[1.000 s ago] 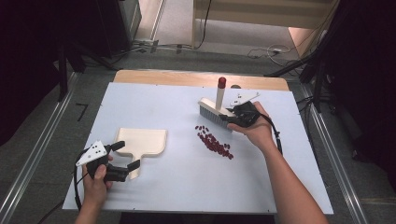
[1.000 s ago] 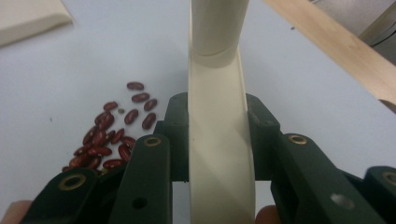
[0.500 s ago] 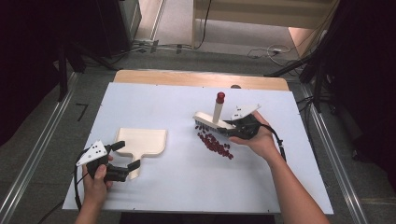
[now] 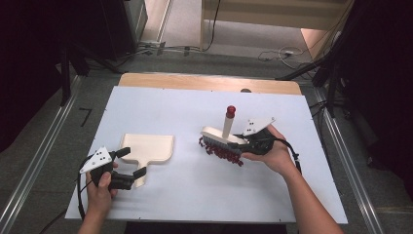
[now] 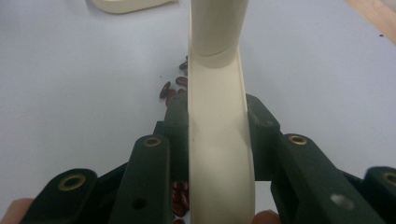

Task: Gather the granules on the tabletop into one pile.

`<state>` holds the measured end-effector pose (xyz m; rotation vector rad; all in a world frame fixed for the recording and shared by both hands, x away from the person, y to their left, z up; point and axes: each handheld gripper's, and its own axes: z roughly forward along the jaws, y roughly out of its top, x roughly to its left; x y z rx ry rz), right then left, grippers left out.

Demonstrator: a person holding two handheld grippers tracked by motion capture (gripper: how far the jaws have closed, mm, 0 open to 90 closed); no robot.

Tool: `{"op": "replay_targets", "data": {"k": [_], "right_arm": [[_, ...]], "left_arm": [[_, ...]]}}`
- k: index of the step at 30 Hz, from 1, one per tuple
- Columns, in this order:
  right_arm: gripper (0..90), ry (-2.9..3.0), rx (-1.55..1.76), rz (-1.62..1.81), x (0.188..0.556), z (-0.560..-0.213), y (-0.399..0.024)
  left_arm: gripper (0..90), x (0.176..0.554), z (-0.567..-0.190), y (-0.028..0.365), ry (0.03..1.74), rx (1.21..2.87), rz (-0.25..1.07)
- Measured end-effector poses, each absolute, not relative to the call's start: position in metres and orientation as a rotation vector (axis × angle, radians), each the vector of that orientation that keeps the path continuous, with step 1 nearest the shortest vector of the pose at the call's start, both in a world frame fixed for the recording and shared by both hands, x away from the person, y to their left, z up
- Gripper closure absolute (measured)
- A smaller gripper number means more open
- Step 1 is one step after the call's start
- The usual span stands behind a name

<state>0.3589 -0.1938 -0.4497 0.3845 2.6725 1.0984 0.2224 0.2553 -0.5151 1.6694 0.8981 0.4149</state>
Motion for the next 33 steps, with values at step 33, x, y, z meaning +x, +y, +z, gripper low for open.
{"op": "replay_targets", "data": {"k": [33], "right_arm": [[65.9, 2.285, 1.054, 0.913, 0.297, -0.455, -0.174]], "left_arm": [[0.0, 0.222, -0.515, 0.256, 0.897, 1.667, 0.418]]}}
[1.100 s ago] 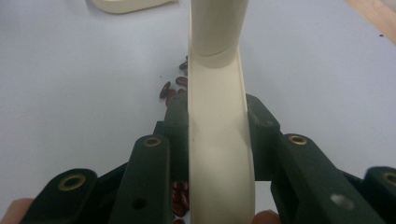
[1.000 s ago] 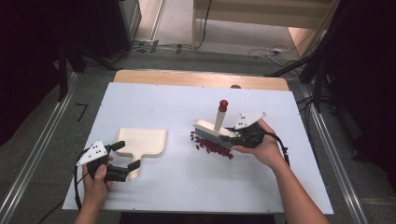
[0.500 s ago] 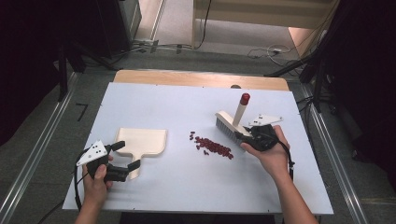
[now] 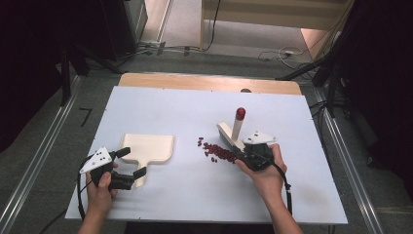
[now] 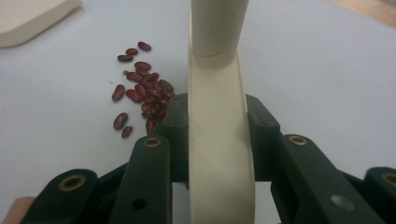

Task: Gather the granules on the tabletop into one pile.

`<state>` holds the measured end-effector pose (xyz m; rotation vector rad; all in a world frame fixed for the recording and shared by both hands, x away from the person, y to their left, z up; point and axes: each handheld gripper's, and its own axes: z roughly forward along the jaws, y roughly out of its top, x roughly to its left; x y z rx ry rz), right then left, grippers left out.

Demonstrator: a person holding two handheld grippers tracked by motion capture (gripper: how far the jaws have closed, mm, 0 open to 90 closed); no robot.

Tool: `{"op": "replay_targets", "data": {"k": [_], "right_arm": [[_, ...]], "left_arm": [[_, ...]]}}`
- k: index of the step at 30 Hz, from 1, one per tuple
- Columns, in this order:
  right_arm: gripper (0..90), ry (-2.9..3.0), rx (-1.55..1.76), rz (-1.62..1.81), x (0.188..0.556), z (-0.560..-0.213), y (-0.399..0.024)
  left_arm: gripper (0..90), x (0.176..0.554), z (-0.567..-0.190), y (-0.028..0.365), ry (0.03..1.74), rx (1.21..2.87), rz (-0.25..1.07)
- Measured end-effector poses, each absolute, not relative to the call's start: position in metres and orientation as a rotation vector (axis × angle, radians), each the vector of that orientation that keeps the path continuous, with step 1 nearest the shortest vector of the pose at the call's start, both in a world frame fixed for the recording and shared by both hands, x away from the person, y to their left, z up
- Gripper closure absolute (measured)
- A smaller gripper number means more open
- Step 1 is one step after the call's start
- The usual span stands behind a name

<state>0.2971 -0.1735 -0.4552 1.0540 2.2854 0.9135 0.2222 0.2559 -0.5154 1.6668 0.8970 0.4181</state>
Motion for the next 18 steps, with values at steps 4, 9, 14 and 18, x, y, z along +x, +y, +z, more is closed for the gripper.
{"op": "replay_targets", "data": {"k": [4, 9, 14, 18], "right_arm": [[65.9, 2.293, 1.062, 0.934, 0.300, -0.453, -0.169], [65.9, 2.278, 1.053, 0.941, 0.305, -0.438, -0.171], [65.9, 2.300, 1.093, 1.106, 0.301, -0.426, -0.161], [65.8, 2.355, 1.122, 1.210, 0.296, -0.432, -0.135]], "left_arm": [[0.0, 0.222, -0.515, 0.256, 0.896, 1.667, 0.418], [0.0, 0.222, -0.515, 0.256, 0.896, 1.665, 0.417], [0.0, 0.223, -0.515, 0.256, 0.895, 1.672, 0.418], [0.0, 0.222, -0.515, 0.255, 0.893, 1.673, 0.417]]}}
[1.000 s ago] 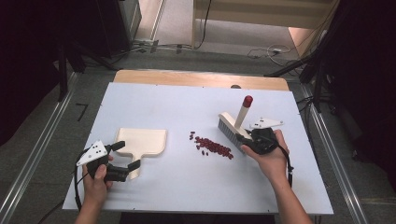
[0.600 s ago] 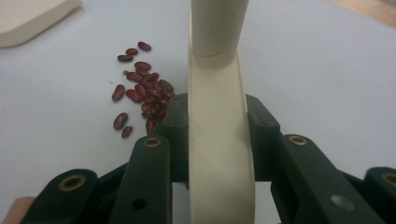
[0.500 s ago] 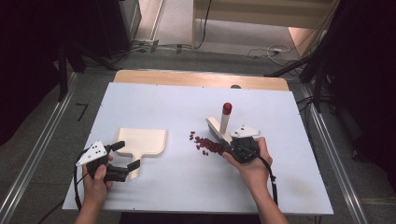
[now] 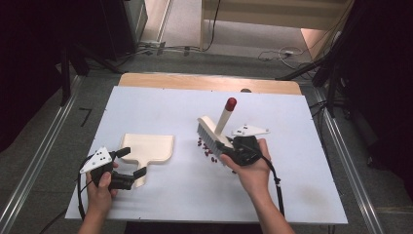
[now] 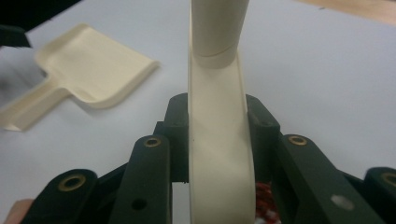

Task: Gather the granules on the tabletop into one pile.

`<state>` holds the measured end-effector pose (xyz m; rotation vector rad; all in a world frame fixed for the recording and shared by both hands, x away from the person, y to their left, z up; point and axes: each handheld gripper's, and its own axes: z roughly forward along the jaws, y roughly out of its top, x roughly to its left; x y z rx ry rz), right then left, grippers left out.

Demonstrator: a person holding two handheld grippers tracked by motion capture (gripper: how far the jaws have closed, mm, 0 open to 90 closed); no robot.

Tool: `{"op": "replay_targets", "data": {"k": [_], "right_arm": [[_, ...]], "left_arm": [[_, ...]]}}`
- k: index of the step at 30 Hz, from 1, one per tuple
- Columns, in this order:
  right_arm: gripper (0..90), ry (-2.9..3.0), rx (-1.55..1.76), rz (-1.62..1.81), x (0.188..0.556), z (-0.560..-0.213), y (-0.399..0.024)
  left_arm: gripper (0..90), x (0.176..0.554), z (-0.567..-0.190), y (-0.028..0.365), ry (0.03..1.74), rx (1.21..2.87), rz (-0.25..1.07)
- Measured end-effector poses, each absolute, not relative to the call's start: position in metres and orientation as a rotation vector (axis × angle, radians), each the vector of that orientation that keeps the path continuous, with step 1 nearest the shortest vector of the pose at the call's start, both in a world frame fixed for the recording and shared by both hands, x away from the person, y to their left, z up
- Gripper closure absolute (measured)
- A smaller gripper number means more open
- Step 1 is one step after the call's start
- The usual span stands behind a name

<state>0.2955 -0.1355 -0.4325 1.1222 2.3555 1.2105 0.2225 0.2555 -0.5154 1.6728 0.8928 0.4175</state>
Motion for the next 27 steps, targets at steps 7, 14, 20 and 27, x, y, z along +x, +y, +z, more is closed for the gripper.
{"op": "replay_targets", "data": {"k": [7, 14, 20, 27], "right_arm": [[65.9, 2.395, 1.197, 1.231, 0.297, -0.455, -0.100], [65.8, 2.317, 1.320, 1.188, 0.304, -0.464, -0.126], [65.8, 2.281, 1.373, 1.191, 0.304, -0.466, -0.153], [65.8, 2.302, 1.305, 1.213, 0.301, -0.461, -0.166]], "left_arm": [[0.0, 0.222, -0.515, 0.256, 0.892, 1.667, 0.415], [0.0, 0.223, -0.515, 0.256, 0.888, 1.665, 0.409], [0.0, 0.223, -0.515, 0.256, 0.890, 1.673, 0.413], [0.0, 0.223, -0.515, 0.256, 0.891, 1.671, 0.412]]}}
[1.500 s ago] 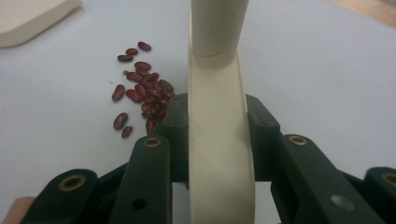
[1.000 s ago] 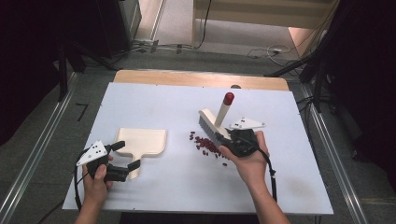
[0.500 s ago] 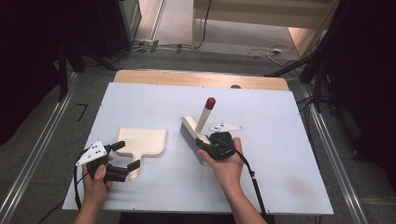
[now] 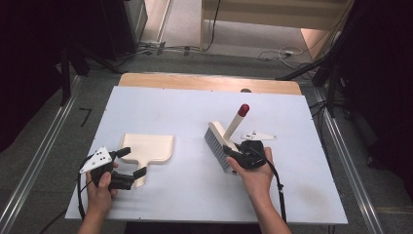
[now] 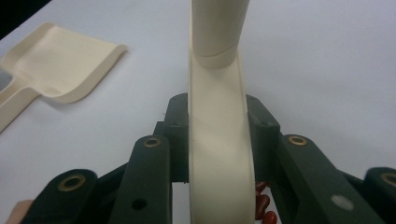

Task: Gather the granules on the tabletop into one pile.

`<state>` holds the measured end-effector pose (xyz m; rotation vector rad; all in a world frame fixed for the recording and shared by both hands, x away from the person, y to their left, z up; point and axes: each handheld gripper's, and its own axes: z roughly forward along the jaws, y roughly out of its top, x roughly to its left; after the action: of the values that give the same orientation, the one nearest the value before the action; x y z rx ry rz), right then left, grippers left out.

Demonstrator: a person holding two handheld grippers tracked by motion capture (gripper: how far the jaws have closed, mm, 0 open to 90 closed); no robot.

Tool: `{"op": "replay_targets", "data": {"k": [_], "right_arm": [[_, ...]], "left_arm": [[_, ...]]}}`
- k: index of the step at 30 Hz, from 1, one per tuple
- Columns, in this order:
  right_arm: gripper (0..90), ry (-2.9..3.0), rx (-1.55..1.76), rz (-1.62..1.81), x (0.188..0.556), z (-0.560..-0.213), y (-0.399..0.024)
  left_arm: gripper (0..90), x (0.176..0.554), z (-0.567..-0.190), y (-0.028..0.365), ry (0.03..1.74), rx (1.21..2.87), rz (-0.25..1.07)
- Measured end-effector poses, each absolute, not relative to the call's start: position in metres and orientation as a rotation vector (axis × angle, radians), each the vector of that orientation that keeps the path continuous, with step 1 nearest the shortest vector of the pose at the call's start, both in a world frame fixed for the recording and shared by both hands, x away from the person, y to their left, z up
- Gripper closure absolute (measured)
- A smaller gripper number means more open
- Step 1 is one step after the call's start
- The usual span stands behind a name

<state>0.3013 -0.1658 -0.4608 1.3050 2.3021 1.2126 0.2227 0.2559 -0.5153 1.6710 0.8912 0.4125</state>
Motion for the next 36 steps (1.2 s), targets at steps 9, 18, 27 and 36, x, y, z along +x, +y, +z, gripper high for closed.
{"op": "replay_targets", "data": {"k": [9, 18, 27, 36], "right_arm": [[65.8, 2.521, 0.861, 1.165, 0.298, -0.417, -0.195], [65.8, 2.715, 0.648, 1.271, 0.308, -0.445, -0.221], [65.9, 2.801, 0.551, 1.267, 0.328, -0.458, -0.212], [65.9, 2.788, 0.584, 1.277, 0.352, -0.460, -0.210]], "left_arm": [[0.0, 0.223, -0.516, 0.256, 0.894, 1.665, 0.408], [0.0, 0.223, -0.516, 0.255, 0.893, 1.675, 0.409], [0.2, 0.223, -0.516, 0.255, 0.898, 1.674, 0.416], [0.2, 0.223, -0.516, 0.255, 0.899, 1.672, 0.415]]}}
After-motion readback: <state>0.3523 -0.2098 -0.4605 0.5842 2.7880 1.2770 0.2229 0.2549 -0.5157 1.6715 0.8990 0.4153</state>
